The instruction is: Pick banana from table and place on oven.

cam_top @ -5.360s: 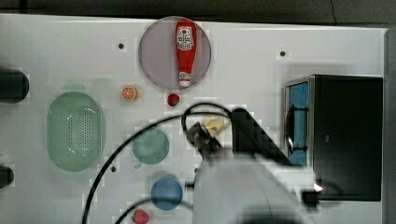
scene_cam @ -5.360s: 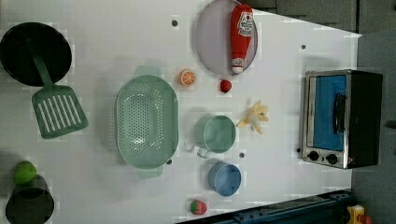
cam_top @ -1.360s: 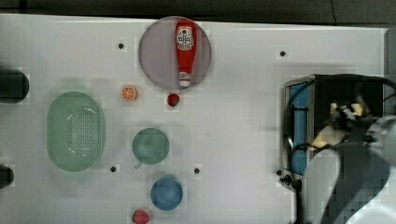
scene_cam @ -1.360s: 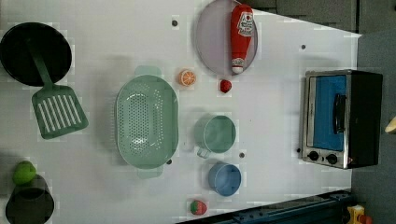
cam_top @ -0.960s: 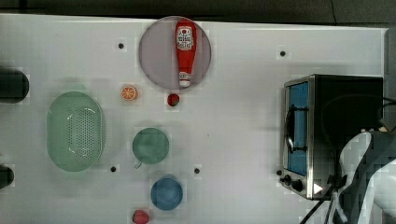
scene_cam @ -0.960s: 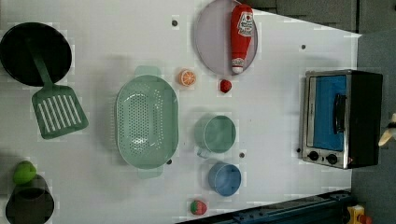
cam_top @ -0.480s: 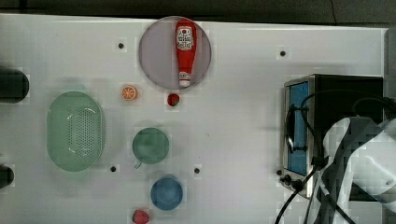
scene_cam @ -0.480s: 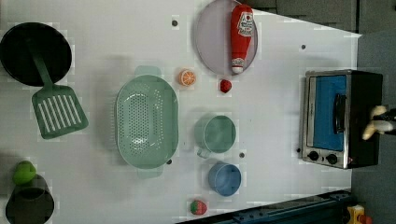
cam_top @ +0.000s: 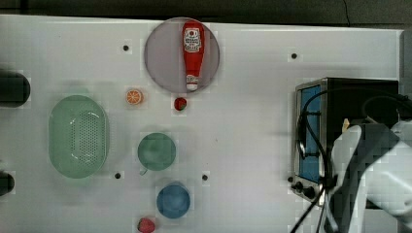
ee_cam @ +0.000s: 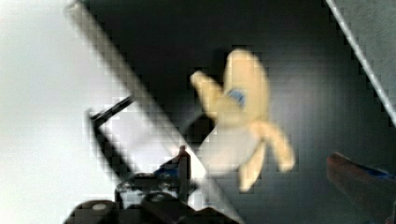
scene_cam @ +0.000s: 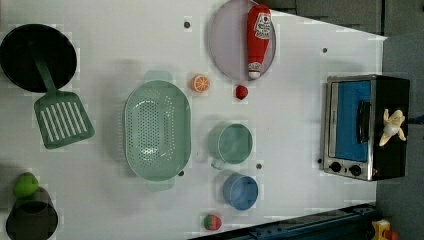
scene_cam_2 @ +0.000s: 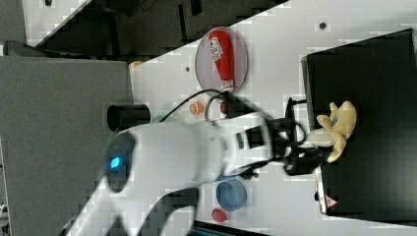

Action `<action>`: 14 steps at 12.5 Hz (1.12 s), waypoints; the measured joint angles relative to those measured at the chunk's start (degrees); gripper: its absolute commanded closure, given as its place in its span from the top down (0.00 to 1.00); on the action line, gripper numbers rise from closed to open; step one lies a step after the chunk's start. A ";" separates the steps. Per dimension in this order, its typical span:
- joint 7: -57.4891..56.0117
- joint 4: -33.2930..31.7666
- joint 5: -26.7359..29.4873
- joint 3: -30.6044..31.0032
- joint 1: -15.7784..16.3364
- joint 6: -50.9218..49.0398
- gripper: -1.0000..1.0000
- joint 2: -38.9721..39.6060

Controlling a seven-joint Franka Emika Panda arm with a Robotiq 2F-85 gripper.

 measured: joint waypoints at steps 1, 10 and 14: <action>2.04 -0.06 0.00 1.29 0.60 -3.68 1.00 -3.45; 40.26 3.36 0.24 27.77 5.72 -16.14 1.00 -17.90; 46.39 2.29 0.84 31.67 8.08 -20.45 1.00 -16.68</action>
